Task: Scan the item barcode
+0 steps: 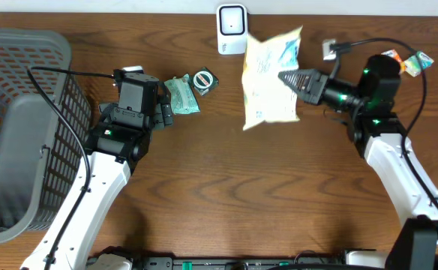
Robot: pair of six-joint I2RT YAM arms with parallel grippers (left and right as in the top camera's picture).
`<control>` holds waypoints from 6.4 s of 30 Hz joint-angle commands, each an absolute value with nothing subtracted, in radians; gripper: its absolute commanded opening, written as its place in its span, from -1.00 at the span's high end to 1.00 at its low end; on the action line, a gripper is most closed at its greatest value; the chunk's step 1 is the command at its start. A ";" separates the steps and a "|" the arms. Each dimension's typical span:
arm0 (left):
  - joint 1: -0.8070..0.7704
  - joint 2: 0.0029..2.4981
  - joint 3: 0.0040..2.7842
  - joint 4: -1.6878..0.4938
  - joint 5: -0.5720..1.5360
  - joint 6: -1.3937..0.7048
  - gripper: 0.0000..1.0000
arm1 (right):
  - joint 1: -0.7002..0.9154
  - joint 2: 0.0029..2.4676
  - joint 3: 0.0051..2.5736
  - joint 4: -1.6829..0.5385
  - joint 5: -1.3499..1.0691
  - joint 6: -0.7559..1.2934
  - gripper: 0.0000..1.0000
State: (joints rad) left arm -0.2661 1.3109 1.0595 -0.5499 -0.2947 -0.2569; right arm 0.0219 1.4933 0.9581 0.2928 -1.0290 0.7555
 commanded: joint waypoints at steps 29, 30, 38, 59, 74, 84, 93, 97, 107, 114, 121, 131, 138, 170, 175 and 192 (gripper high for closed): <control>-0.263 1.304 1.063 -0.550 -0.312 -0.244 -0.96 | 0.124 1.466 0.963 0.414 -0.868 1.272 0.98; -0.263 1.304 1.063 -0.550 -0.312 -0.244 -0.95 | 0.127 1.466 0.963 0.414 -0.860 1.248 0.97; -0.263 1.304 1.063 -0.550 -0.312 -0.244 -0.96 | 0.241 1.466 0.963 0.180 -0.516 0.791 0.97; -0.263 1.304 1.063 -0.550 -0.312 -0.244 -0.95 | 0.329 1.573 1.061 -0.435 0.599 0.165 0.98; -0.263 1.304 1.063 -0.550 -0.312 -0.244 -0.95 | 0.572 1.681 1.134 -0.534 0.422 0.253 0.28; -0.263 1.304 1.063 -0.550 -0.312 -0.244 -0.95 | 0.600 1.681 1.416 -0.760 0.363 0.253 -0.01; -0.263 1.304 1.063 -0.550 -0.312 -0.244 -0.96 | 0.590 1.777 1.376 -0.786 0.279 0.179 -0.55; -0.263 1.304 1.063 -0.550 -0.312 -0.244 -0.96 | 0.590 1.918 1.376 -0.788 0.451 0.245 -0.99; -0.263 1.304 1.063 -0.550 -0.312 -0.244 -0.96 | 0.580 2.118 1.376 -0.798 0.582 0.278 -0.93; -0.263 1.304 1.063 -0.550 -0.312 -0.244 -0.96 | 0.549 2.120 1.379 -0.801 0.511 0.284 0.86; -0.263 1.304 1.063 -0.550 -0.312 -0.244 -0.95 | 0.496 2.042 1.476 -0.866 0.171 0.219 0.98; -0.263 1.304 1.063 -0.550 -0.312 -0.244 -0.95 | 0.327 1.851 1.575 -0.844 -0.836 0.089 0.98; -0.263 1.304 1.063 -0.550 -0.312 -0.244 -0.96 | 0.265 1.884 1.401 -0.779 -1.074 0.098 0.97; -0.263 1.304 1.063 -0.550 -0.312 -0.244 -0.96 | 0.344 1.910 1.534 -1.132 -0.079 0.219 -0.60; -0.263 1.304 1.063 -0.550 -0.312 -0.244 -0.96 | 0.440 1.910 1.382 -0.980 -0.006 0.303 -0.75; -0.263 1.304 1.063 -0.550 -0.312 -0.244 -0.96 | 0.476 1.910 1.377 -0.727 -0.006 0.288 0.99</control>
